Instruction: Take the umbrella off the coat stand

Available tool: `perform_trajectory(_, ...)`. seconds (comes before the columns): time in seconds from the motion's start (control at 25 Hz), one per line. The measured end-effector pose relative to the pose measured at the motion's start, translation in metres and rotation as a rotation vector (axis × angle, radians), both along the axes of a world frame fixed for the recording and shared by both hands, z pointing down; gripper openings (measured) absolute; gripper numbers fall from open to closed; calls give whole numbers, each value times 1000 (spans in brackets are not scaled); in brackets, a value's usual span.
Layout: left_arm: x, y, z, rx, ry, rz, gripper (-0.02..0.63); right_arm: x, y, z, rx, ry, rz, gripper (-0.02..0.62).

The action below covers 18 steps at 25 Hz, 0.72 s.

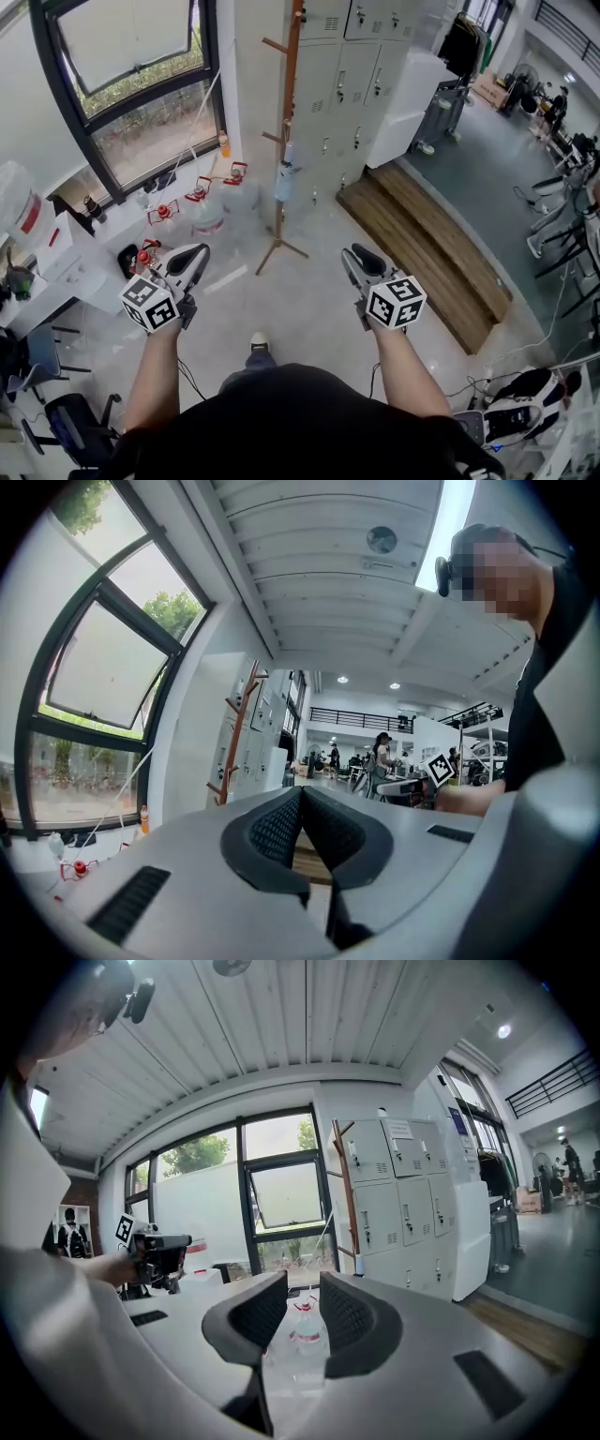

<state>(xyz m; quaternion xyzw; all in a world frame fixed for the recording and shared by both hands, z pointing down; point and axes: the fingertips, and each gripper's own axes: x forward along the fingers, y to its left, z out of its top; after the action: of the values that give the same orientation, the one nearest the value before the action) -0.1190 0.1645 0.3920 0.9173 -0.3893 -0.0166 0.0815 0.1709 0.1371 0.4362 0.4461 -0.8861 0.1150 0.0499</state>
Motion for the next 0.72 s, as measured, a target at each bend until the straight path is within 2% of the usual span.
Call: perform_trajectory(0.72,-21,-78,19,-31,13,24,21,-24,-66,21,-47,-3,13,120)
